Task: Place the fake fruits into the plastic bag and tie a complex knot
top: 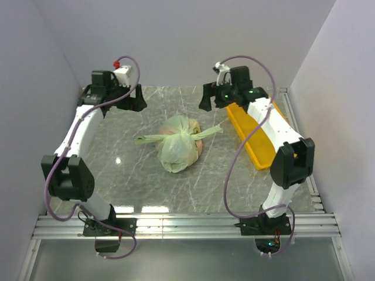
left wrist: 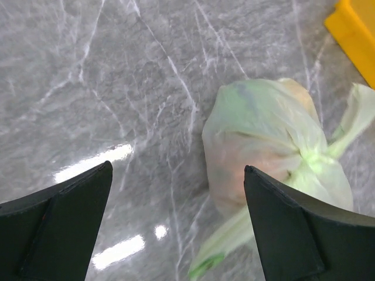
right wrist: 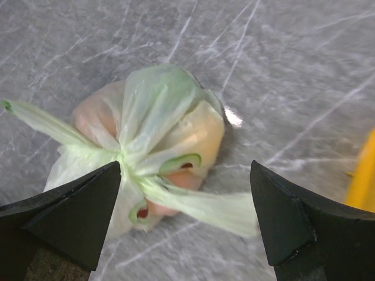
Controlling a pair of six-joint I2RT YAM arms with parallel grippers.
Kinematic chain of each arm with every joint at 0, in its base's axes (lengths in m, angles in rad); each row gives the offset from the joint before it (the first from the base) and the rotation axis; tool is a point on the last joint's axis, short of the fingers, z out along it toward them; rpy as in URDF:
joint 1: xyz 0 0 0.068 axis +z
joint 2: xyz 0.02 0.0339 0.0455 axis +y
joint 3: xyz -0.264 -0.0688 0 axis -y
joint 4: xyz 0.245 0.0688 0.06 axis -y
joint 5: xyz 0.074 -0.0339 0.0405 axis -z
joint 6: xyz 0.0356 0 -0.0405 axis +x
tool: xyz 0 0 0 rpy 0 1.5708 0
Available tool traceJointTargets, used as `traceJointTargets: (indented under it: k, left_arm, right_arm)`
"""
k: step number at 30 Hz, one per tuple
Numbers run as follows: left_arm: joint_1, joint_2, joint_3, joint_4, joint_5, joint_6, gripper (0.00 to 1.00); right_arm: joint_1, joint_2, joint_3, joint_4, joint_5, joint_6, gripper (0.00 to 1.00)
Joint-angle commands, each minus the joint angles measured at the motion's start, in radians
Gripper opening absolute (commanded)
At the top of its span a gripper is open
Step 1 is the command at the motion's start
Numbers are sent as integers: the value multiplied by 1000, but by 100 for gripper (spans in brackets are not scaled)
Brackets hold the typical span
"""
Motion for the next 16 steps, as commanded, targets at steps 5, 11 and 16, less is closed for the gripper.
traceJointTargets:
  k: [5,11,16]
  left_arm:
    - [-67,147,51,29,-215,-155,99]
    - [-85,123,-22,80,-195,-164,99]
    - [-113,98,-41,106,-231,-158,99]
  right_arm:
    - [109,37,-48,186,91,98,98]
    - [152,-5,-146,229,97,108,99]
    - [155,-23,-160,220,108,89,99]
